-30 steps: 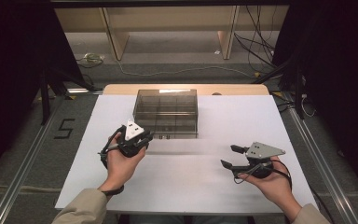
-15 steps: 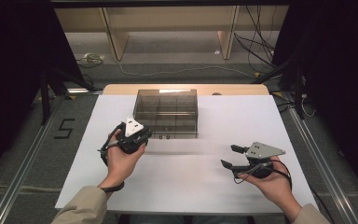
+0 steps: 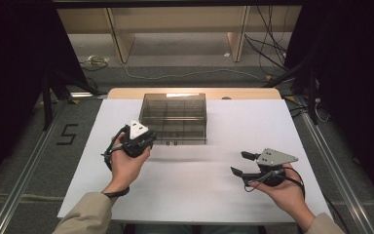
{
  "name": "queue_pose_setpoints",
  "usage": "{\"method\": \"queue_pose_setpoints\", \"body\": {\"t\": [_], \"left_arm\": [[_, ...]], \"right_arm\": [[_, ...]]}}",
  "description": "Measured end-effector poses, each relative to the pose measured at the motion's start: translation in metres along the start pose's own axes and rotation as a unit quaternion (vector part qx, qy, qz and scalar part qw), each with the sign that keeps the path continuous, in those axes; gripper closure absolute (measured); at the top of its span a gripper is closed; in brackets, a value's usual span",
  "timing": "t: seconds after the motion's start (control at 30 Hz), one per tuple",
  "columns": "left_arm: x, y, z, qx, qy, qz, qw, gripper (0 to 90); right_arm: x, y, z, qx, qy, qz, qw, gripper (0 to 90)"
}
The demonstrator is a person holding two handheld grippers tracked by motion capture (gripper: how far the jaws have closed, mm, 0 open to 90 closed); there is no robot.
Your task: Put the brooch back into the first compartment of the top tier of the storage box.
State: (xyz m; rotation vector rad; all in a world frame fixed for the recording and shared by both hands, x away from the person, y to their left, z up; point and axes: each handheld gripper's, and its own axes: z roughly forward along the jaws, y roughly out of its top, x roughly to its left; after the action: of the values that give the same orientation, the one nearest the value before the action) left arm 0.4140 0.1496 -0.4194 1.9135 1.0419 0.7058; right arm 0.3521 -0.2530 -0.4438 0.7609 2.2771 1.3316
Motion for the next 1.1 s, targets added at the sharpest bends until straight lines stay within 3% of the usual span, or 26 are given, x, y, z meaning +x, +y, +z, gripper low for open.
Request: {"method": "queue_pose_setpoints", "body": {"t": [1.1], "left_arm": [[0.013, 0.0, 0.01, 0.013, 0.02, -0.01, 0.9997, 79.3]], "right_arm": [[0.0, 0.0, 0.0, 0.0, 0.0, 0.0, 1.0, 33.5]]}}
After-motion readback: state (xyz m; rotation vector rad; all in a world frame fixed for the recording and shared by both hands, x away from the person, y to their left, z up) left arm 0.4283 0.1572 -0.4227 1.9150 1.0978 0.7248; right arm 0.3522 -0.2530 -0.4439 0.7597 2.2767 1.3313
